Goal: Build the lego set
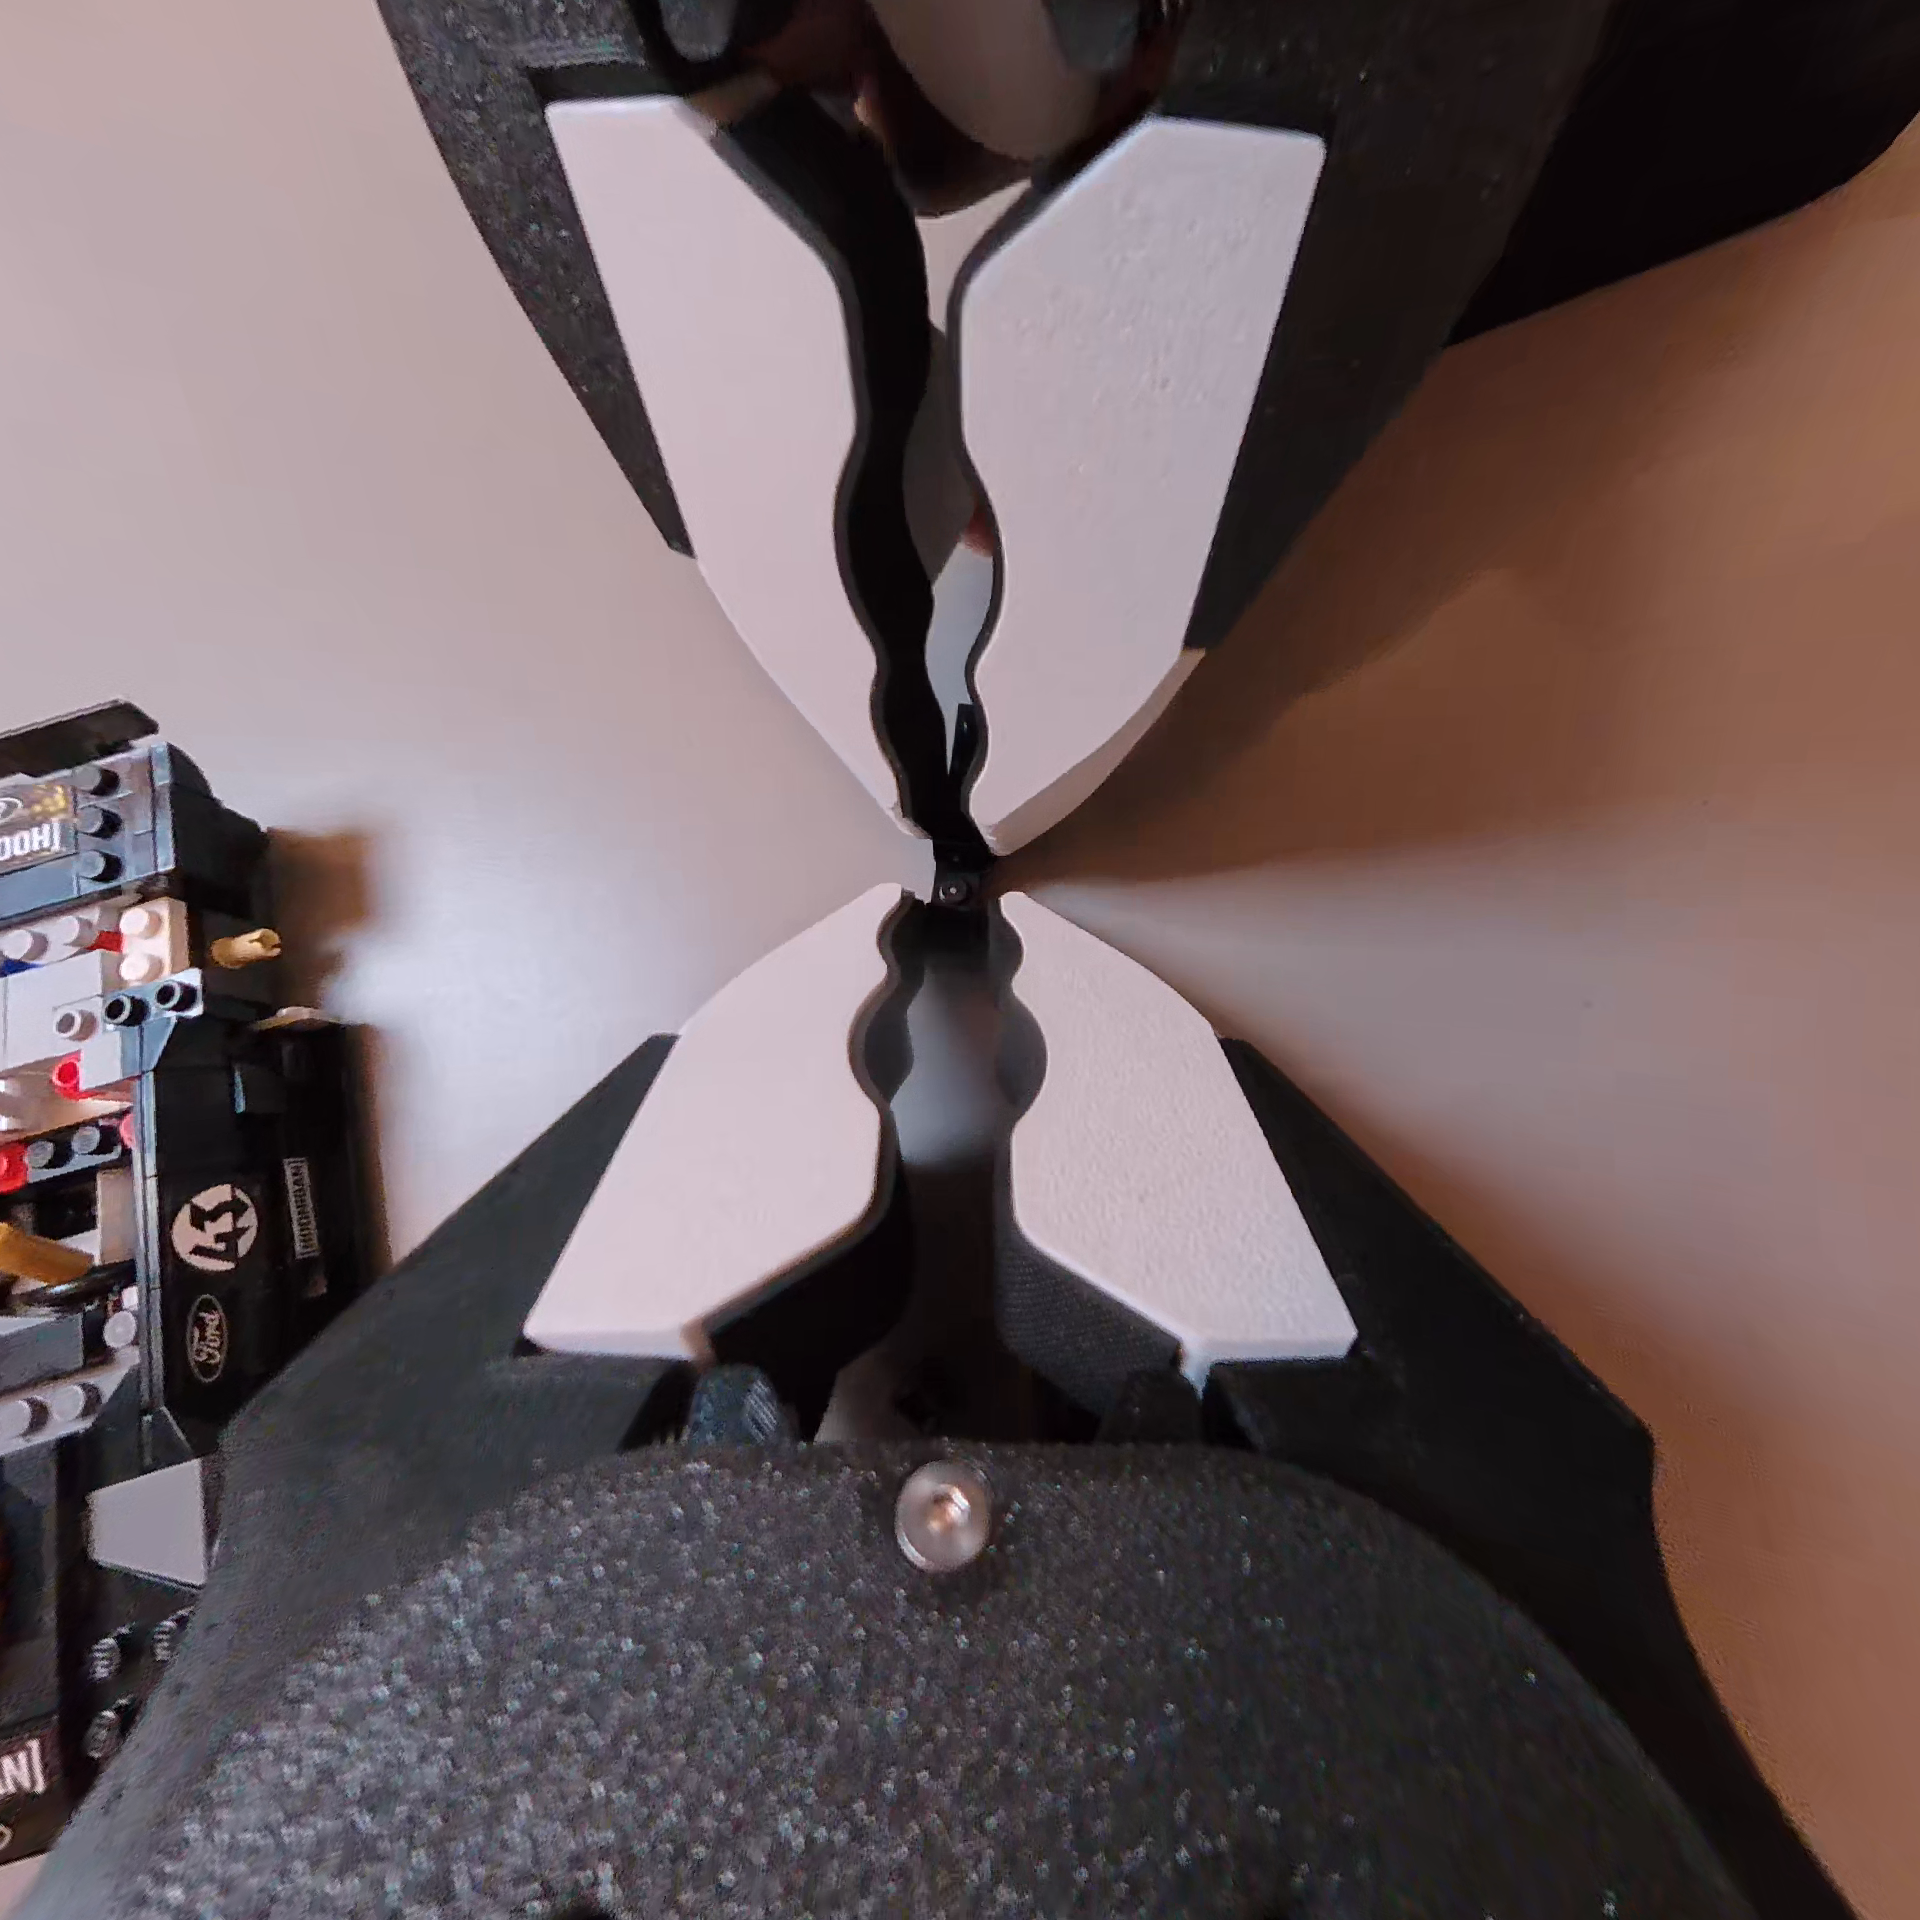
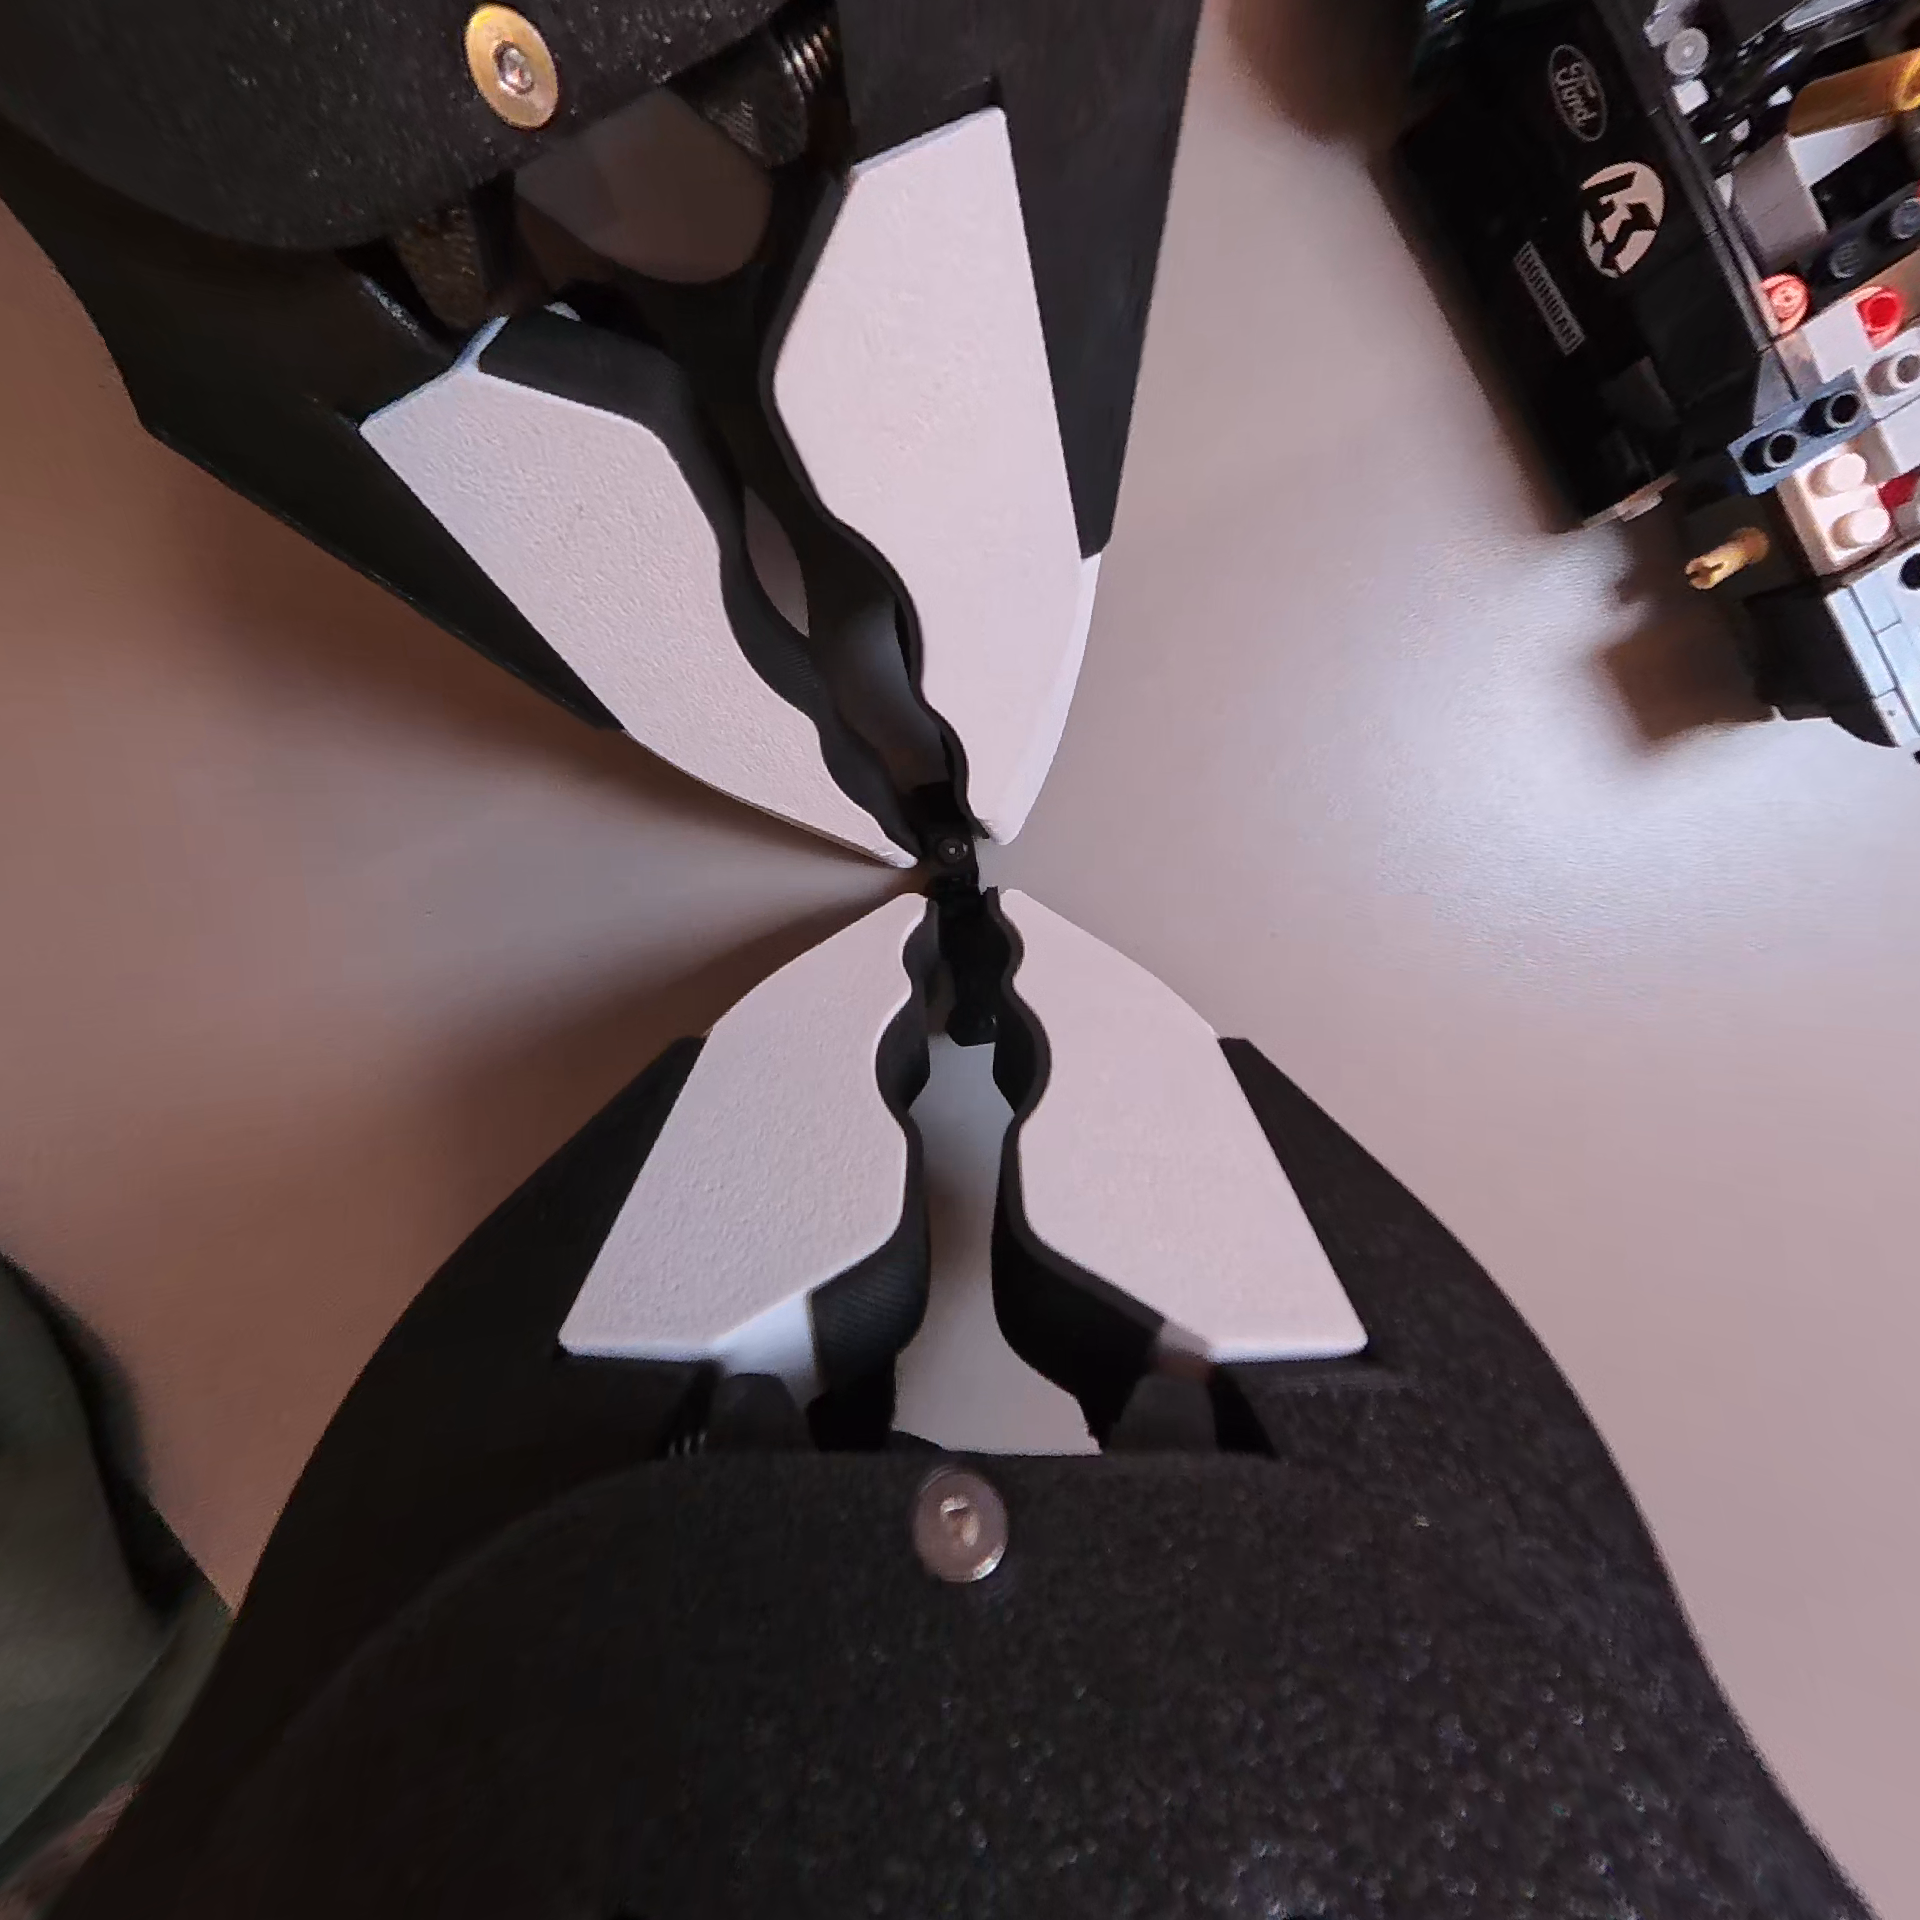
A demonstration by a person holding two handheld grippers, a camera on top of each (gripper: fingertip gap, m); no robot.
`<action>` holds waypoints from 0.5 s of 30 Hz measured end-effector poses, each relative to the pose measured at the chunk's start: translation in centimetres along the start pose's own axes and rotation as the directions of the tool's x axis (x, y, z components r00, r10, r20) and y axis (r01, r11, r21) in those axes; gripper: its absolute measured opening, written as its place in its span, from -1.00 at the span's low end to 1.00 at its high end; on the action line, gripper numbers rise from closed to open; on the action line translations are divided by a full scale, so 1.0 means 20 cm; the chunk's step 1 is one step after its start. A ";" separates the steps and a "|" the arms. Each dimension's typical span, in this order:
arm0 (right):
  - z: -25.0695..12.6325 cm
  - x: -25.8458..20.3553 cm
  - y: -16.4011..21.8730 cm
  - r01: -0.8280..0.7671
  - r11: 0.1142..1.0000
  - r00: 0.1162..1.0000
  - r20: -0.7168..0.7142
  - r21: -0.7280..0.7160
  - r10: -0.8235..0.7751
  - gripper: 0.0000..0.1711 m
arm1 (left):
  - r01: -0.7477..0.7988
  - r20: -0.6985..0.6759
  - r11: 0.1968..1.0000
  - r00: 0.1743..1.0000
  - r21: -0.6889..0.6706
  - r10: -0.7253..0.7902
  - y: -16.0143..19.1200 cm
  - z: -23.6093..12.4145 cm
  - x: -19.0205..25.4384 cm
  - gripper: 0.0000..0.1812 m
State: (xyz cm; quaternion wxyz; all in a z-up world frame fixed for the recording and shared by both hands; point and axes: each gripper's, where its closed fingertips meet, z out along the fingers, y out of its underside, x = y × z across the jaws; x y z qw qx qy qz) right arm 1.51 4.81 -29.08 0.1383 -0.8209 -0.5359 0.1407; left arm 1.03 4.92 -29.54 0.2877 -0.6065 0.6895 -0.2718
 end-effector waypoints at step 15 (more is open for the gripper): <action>0.00 0.00 0.00 -0.018 0.999 1.000 0.001 0.034 0.018 -0.90 | -0.269 0.117 0.956 0.960 0.120 0.256 -0.10 -0.06 0.04 -0.85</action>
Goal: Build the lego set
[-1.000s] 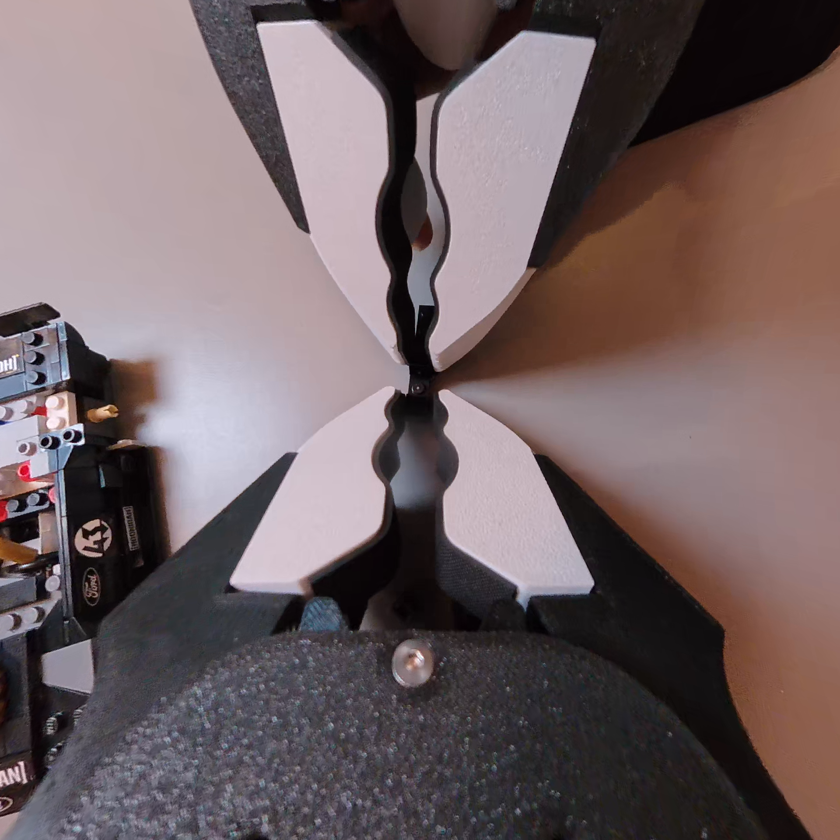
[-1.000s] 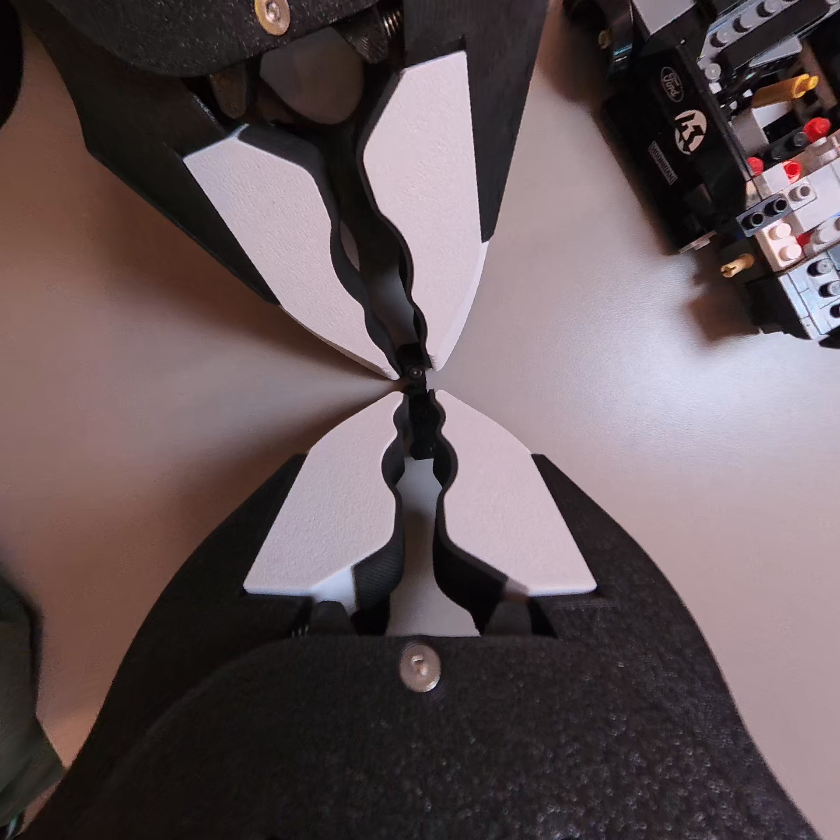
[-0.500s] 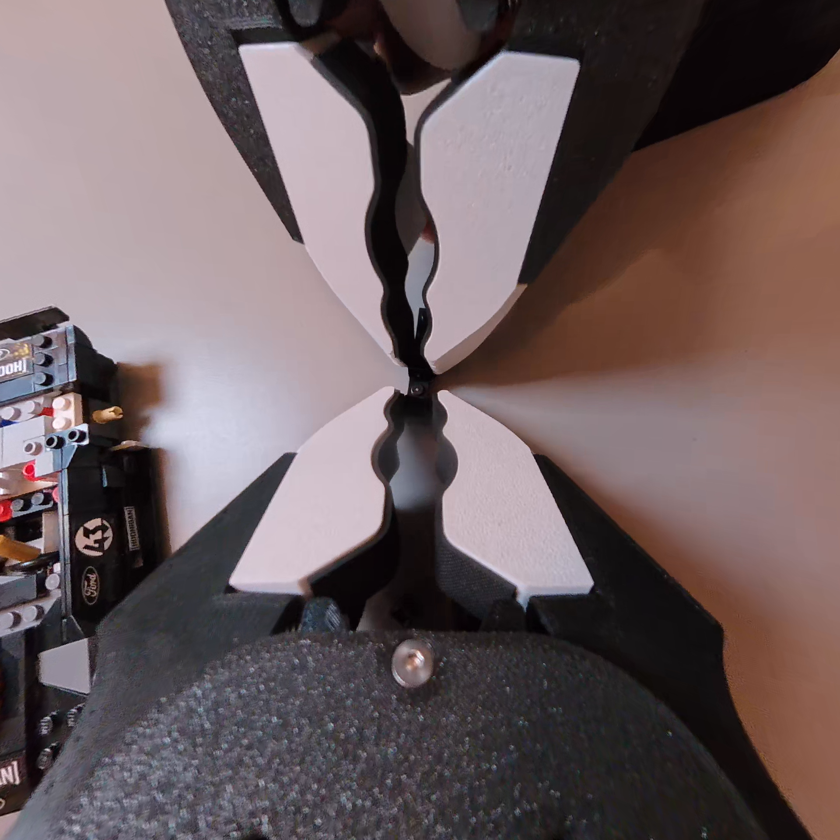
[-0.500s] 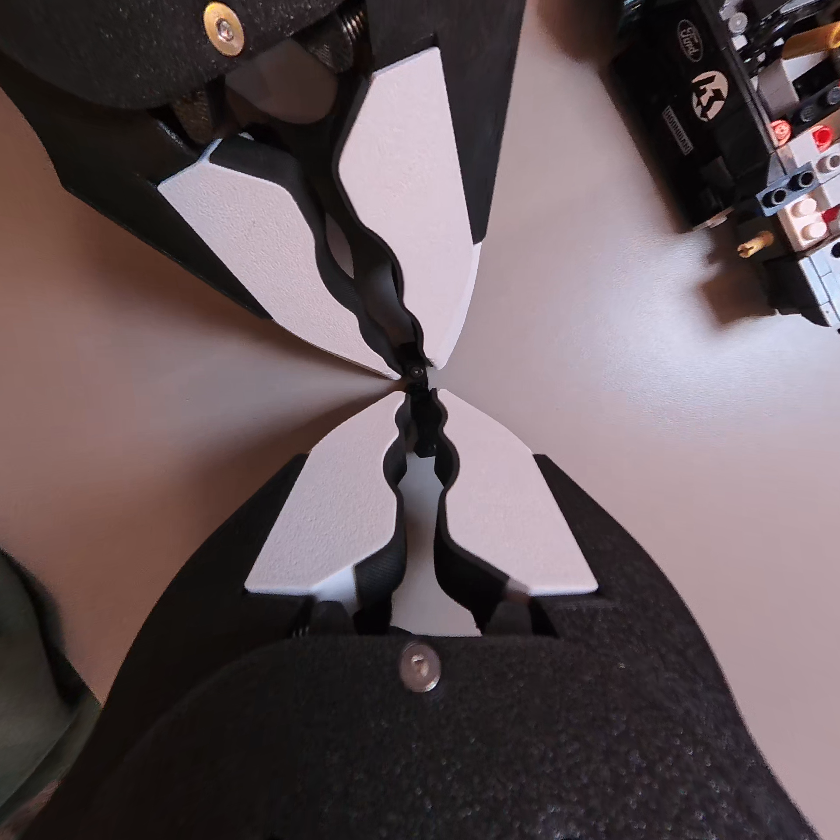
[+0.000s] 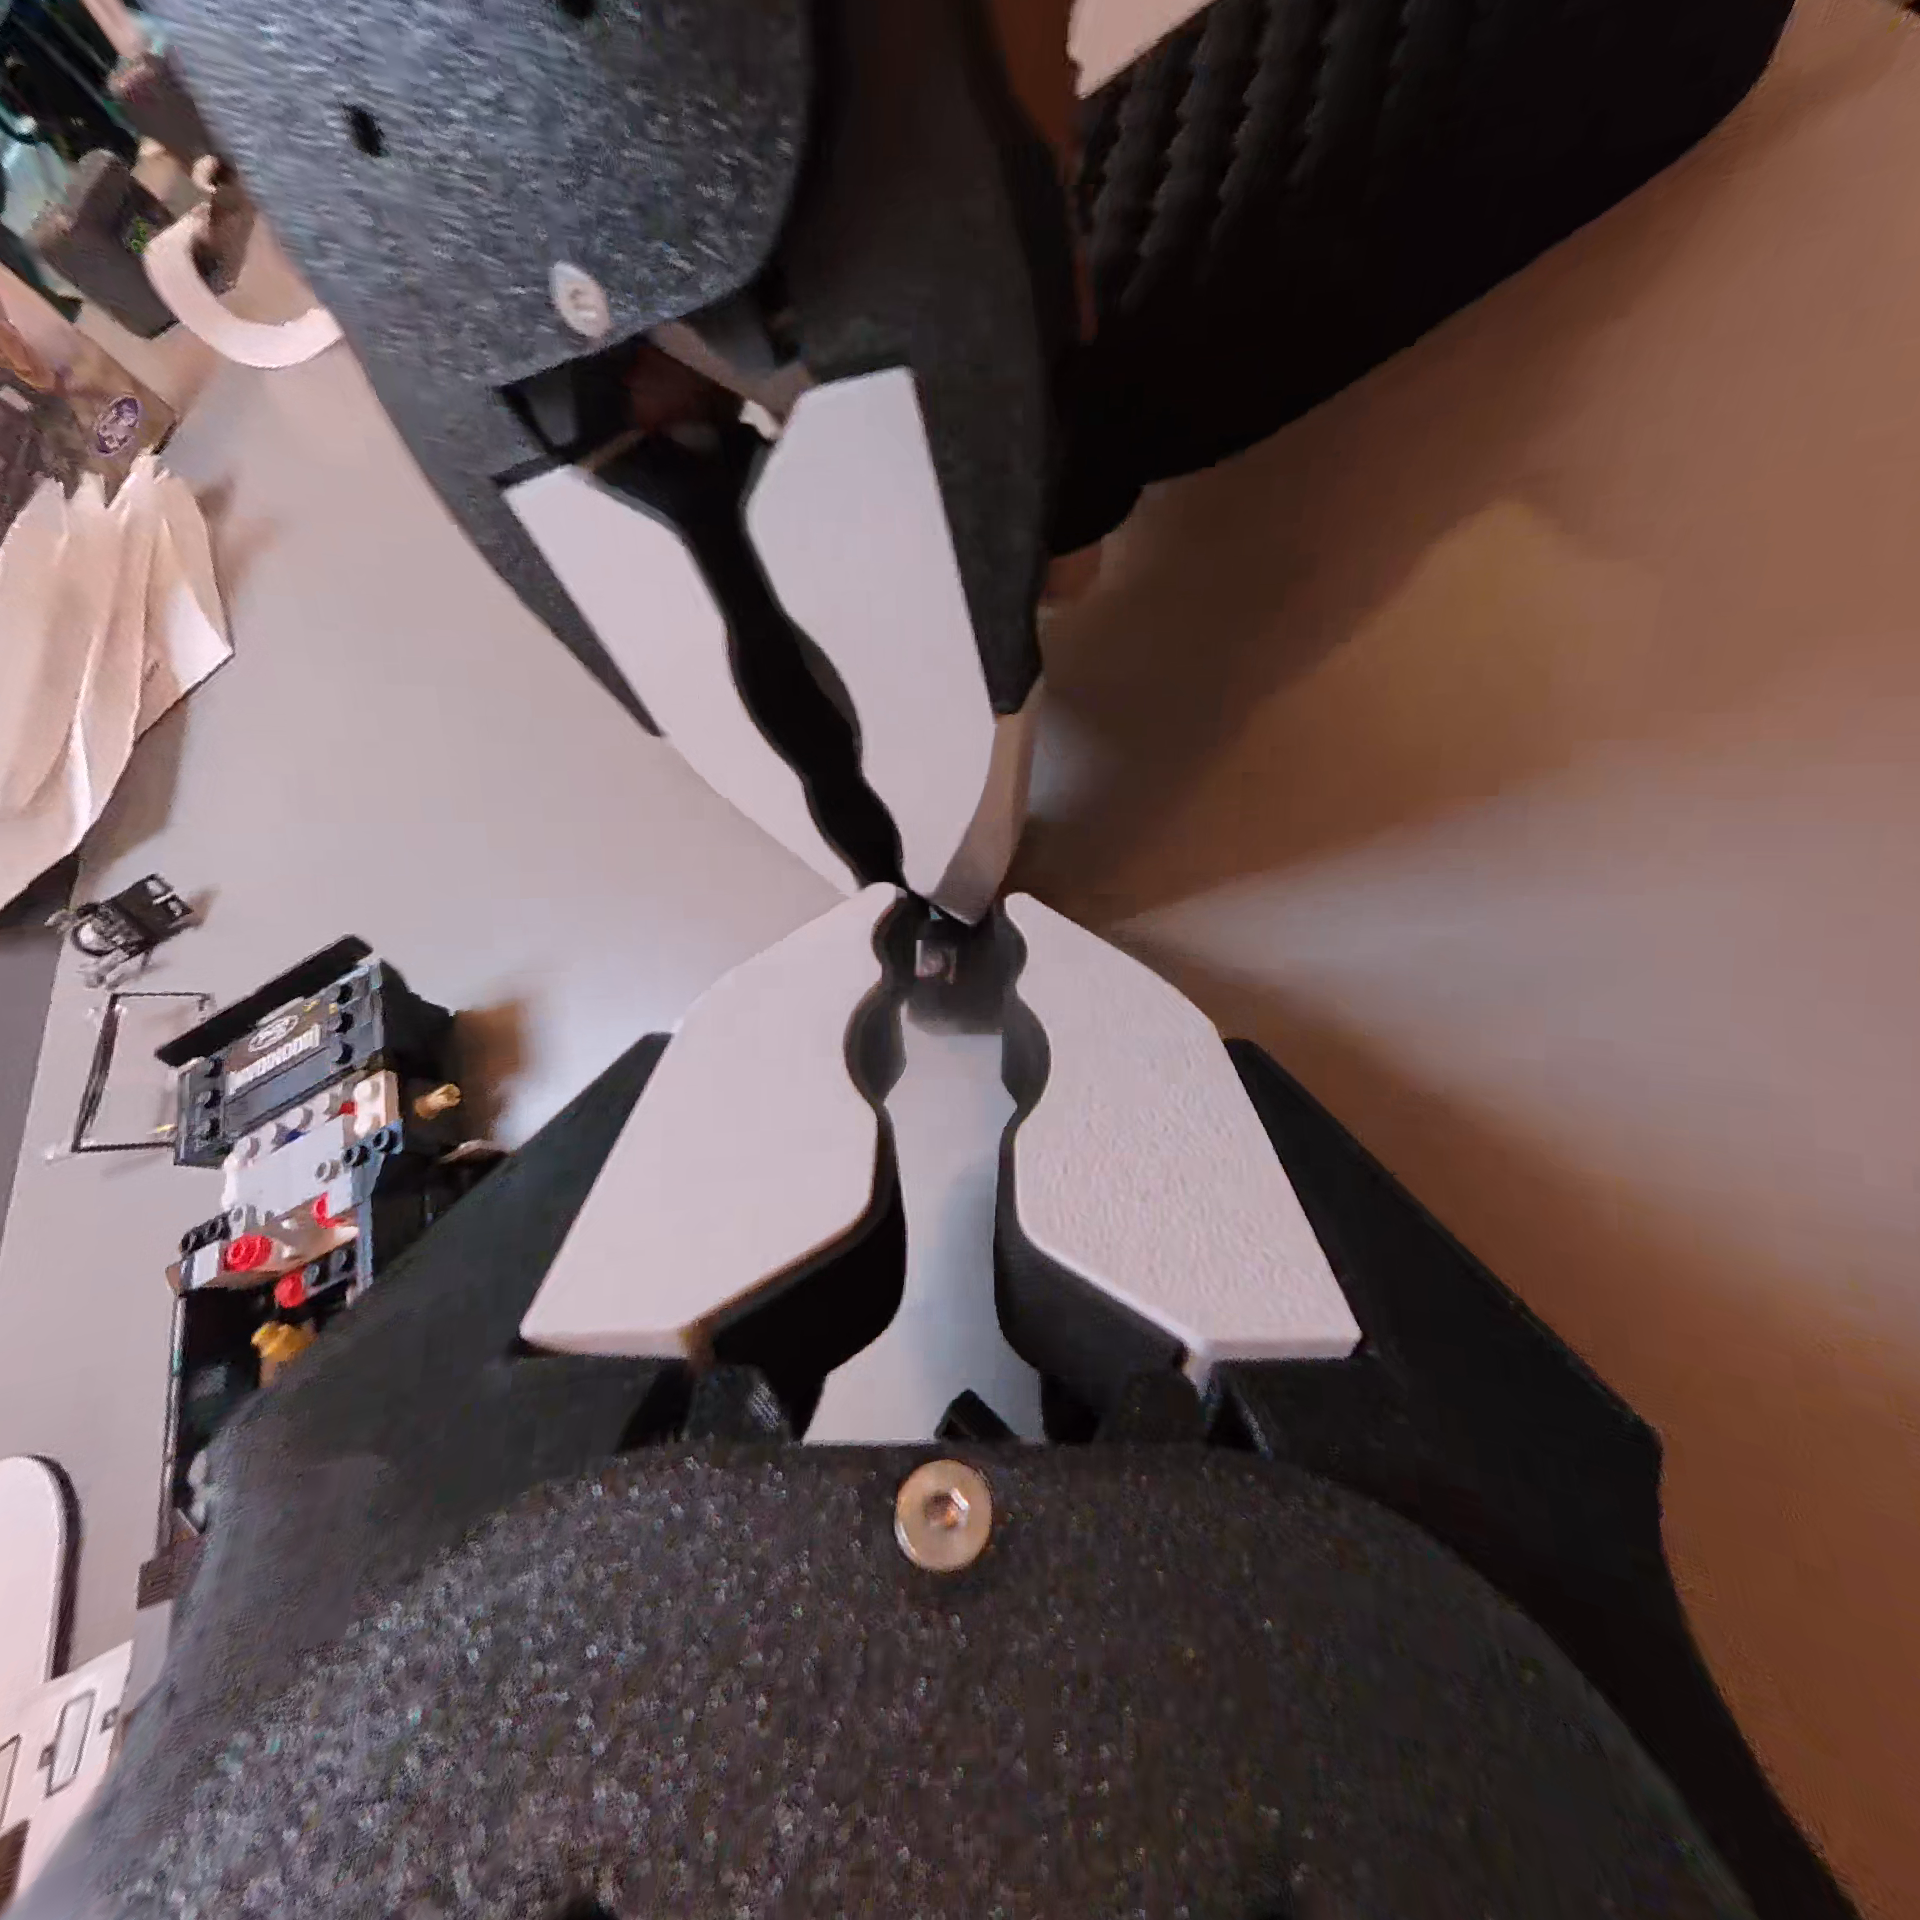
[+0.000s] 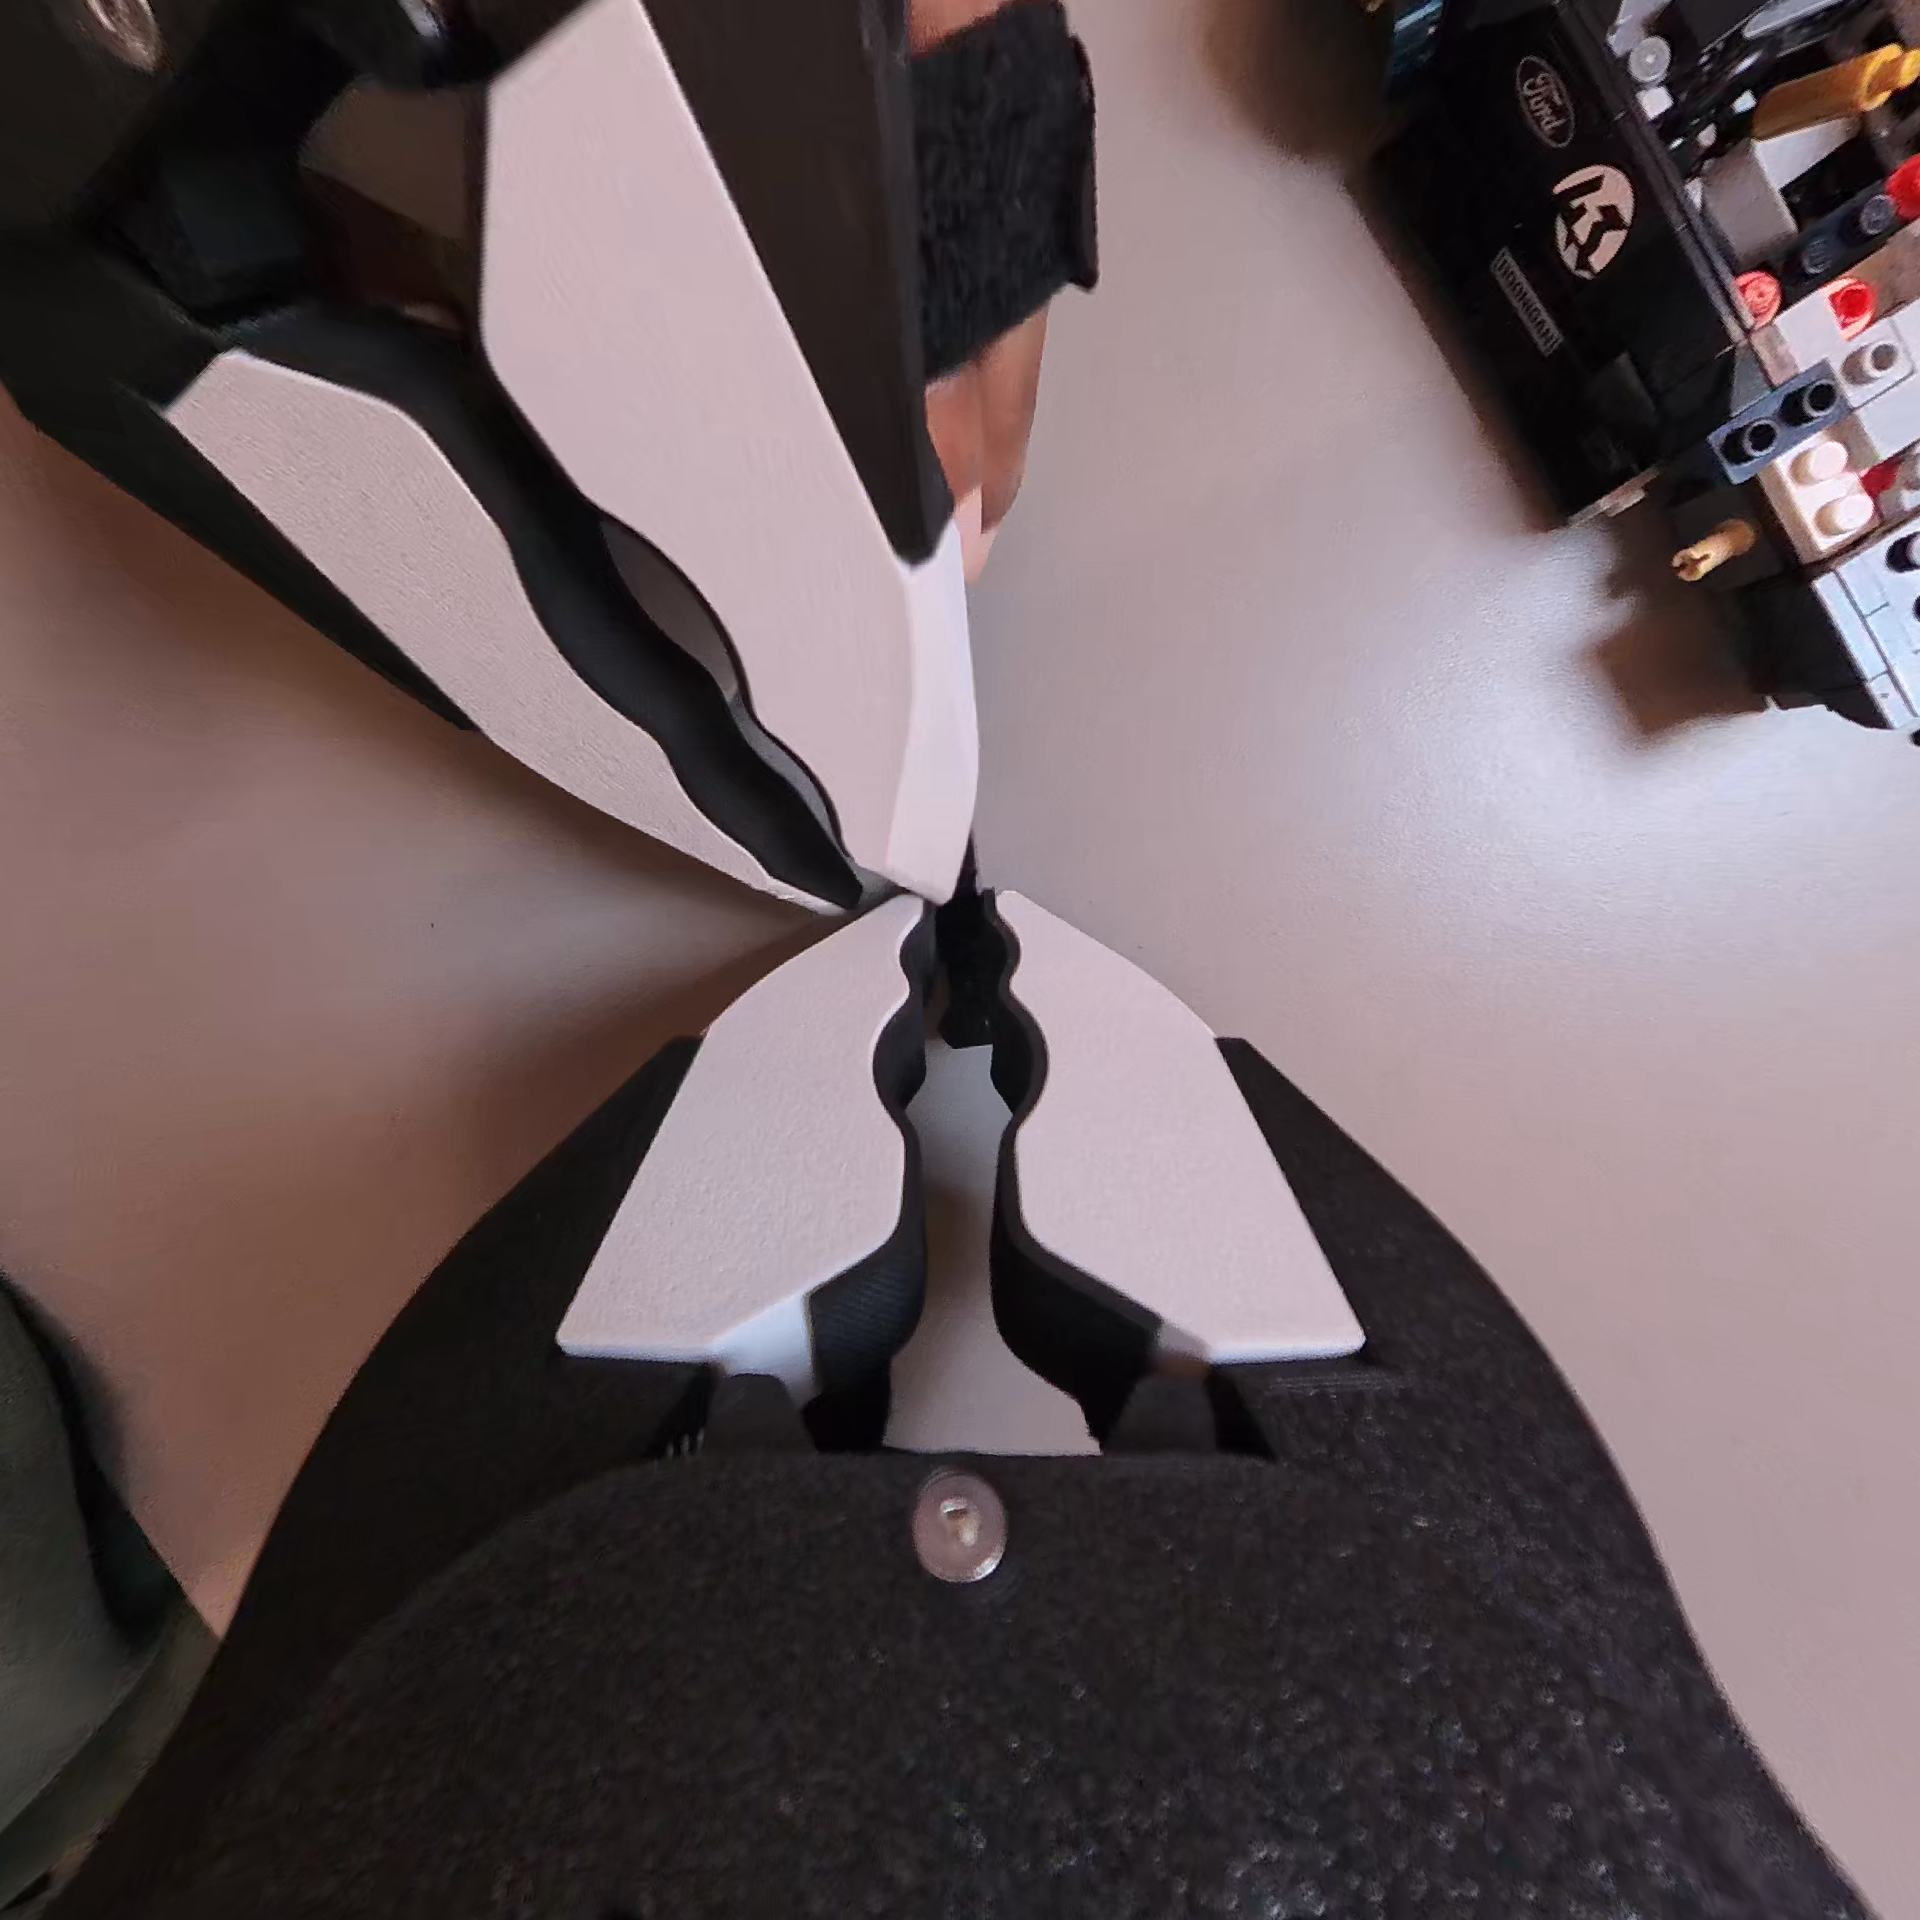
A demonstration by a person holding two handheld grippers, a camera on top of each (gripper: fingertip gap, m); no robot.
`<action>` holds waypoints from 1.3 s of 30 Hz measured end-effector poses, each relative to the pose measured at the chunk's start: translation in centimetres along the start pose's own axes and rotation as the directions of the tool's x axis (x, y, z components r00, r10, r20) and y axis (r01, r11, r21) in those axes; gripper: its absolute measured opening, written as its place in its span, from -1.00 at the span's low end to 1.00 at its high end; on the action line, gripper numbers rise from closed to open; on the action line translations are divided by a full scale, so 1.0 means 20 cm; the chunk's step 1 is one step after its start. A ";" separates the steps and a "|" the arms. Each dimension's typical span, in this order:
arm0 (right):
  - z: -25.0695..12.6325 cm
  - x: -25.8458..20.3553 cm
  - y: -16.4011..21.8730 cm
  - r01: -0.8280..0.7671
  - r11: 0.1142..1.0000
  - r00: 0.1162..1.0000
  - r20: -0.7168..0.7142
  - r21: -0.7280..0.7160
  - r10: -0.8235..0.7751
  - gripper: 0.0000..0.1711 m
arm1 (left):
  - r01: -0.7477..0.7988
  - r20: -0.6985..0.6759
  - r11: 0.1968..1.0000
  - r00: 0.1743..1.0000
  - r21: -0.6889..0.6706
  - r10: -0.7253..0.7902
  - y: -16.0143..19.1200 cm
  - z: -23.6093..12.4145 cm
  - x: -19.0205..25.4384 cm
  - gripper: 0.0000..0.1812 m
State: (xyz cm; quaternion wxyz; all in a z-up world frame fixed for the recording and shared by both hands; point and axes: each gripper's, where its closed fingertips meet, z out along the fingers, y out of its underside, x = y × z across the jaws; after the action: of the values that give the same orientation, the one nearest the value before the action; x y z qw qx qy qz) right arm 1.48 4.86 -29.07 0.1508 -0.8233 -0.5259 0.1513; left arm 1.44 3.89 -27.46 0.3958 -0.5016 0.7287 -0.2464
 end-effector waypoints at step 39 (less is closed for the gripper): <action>-0.01 0.00 0.00 0.118 0.989 0.993 -0.005 0.093 -0.118 -0.90 | 0.110 -0.036 0.987 0.993 -0.116 -0.115 0.10 0.05 0.00 -0.86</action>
State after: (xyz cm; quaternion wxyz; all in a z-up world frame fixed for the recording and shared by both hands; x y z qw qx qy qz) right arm 1.53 4.82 -28.94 0.1975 -0.7827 -0.5663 0.1666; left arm 1.15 4.64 -29.44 0.3364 -0.5584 0.7203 -0.2372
